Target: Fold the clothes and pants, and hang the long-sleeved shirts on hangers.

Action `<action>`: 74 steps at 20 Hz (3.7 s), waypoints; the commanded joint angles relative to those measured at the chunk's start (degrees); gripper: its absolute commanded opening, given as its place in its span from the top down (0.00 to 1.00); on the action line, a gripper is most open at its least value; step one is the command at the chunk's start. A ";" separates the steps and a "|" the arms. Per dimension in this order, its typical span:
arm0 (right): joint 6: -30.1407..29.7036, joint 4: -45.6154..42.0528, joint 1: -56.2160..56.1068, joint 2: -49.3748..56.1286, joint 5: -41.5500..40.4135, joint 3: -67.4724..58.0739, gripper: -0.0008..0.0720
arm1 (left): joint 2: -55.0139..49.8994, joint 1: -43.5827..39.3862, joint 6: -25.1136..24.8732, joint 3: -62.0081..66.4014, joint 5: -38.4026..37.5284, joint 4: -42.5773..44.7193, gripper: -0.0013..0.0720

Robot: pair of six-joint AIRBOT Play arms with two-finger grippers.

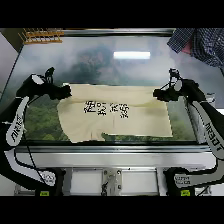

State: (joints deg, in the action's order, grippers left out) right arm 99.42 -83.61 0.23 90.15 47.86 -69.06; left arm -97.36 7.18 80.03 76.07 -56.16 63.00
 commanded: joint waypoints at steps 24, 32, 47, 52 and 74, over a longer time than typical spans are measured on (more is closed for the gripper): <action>21.44 14.05 13.92 -37.73 -3.37 49.05 0.18 | 42.82 7.32 0.52 -43.41 -3.61 -0.15 0.33; 16.79 14.03 12.76 -35.36 -7.67 49.00 0.98 | 43.06 7.69 1.60 -43.41 -4.74 1.55 0.34; 12.85 14.32 12.76 -35.47 -6.71 49.00 0.98 | 27.06 -2.36 7.04 -43.58 -6.27 1.73 0.33; 12.85 14.32 12.76 -35.50 -6.69 49.00 0.98 | 27.19 -5.09 7.43 -43.58 -5.81 1.73 0.47; 1.42 -0.85 8.00 -28.22 25.68 17.92 0.98 | 39.93 -2.36 6.73 -26.91 -22.91 9.55 0.97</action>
State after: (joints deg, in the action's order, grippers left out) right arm 101.30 -84.31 10.22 56.47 74.22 -45.78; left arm -50.85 4.93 87.99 43.16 -82.67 72.27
